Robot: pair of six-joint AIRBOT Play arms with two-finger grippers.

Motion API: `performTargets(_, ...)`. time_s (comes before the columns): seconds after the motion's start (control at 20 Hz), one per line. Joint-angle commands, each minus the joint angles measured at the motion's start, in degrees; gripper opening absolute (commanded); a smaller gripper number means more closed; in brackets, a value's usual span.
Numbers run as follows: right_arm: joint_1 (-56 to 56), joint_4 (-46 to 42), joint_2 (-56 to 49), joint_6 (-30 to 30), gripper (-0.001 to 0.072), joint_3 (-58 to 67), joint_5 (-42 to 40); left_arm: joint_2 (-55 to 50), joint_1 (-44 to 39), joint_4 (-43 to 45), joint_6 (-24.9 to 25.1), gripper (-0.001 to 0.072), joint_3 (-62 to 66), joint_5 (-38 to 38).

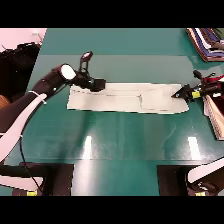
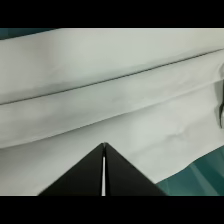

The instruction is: Fold the shirts.

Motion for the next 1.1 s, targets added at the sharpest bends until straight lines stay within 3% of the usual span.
performTargets(0.0, 2.64, 0.96, -0.09, -0.15, 0.0120, 0.39, 0.96, -4.17, -3.56, -0.13, -0.81, 0.0026, 2.89, 2.62)
performTargets(0.05, 3.19, 0.96, 0.72, -0.15, 0.0014, 0.42, 1.03, -5.86, -4.26, -0.15, -0.76, 0.0026, 4.42, 2.58)
performTargets(0.25, 4.57, 1.77, 7.76, 0.74, 0.0014, 0.42, -0.61, -12.35, -6.32, 0.15, -0.66, 0.0026, 11.34, 1.03)
performTargets(0.5, 8.02, 10.54, 17.90, 4.85, 0.0014, 1.60, -3.04, -19.98, -7.96, -0.28, -0.68, 0.0026, 19.61, -0.42)
performTargets(0.8, 17.68, 10.51, 19.39, 10.16, 0.0013, 14.16, -3.96, -22.58, -9.18, -0.85, -0.63, 0.0026, 21.46, 0.31)
performTargets(1.05, 25.35, 10.82, 19.39, 10.69, 0.0013, 19.67, -6.56, -22.60, -9.18, -0.79, -0.63, 0.0027, 21.46, 1.33)
